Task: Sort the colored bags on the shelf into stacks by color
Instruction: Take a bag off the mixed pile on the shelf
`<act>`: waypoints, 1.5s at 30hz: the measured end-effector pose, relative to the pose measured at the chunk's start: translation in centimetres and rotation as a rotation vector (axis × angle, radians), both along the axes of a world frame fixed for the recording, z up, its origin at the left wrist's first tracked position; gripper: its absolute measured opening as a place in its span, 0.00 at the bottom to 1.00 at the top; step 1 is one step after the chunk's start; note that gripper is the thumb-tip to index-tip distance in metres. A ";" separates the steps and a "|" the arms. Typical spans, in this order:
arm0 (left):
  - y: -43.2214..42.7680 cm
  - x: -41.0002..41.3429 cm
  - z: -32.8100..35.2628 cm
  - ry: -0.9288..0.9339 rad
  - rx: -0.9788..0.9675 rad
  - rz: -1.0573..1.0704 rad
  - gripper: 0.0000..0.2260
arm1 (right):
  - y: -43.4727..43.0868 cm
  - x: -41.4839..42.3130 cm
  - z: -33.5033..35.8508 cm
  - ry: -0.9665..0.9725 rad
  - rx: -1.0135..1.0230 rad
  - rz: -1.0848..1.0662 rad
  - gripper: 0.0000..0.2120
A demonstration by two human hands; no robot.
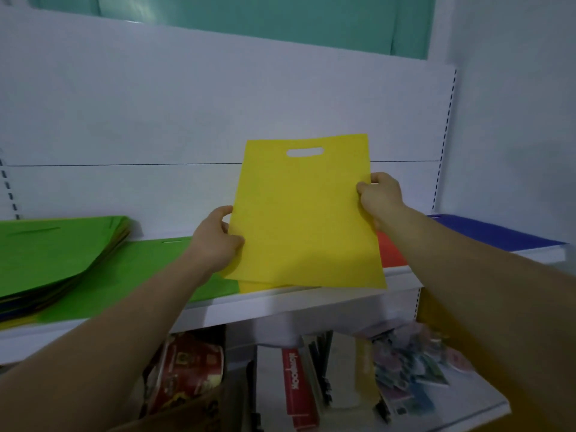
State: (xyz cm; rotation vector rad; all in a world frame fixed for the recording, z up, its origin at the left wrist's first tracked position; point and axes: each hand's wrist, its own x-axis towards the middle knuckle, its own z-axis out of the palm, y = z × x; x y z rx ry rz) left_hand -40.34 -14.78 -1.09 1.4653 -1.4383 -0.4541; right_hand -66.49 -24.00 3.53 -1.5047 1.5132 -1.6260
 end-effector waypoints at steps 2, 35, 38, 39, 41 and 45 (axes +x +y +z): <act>-0.7 0.6 -0.4 -0.037 0.035 0.021 0.25 | -1.3 0.8 -0.4 0.019 0.000 0.010 0.08; 0.8 -3.2 -2.4 -0.670 0.513 -0.016 0.32 | -7.5 0.5 -6.4 1.212 0.238 0.513 0.29; 0.7 -3.1 -2.3 -0.682 0.494 -0.010 0.30 | -7.2 0.6 -6.5 1.241 0.234 0.496 0.28; 0.7 -3.0 -2.4 -0.686 0.492 -0.007 0.31 | -7.1 0.6 -6.6 1.249 0.238 0.494 0.28; 0.6 -2.8 -2.6 -0.703 0.489 -0.002 0.32 | -7.2 0.6 -6.8 1.260 0.250 0.494 0.27; 0.3 -2.9 -2.9 -0.705 0.485 -0.005 0.31 | -7.3 0.5 -7.0 1.278 0.257 0.501 0.29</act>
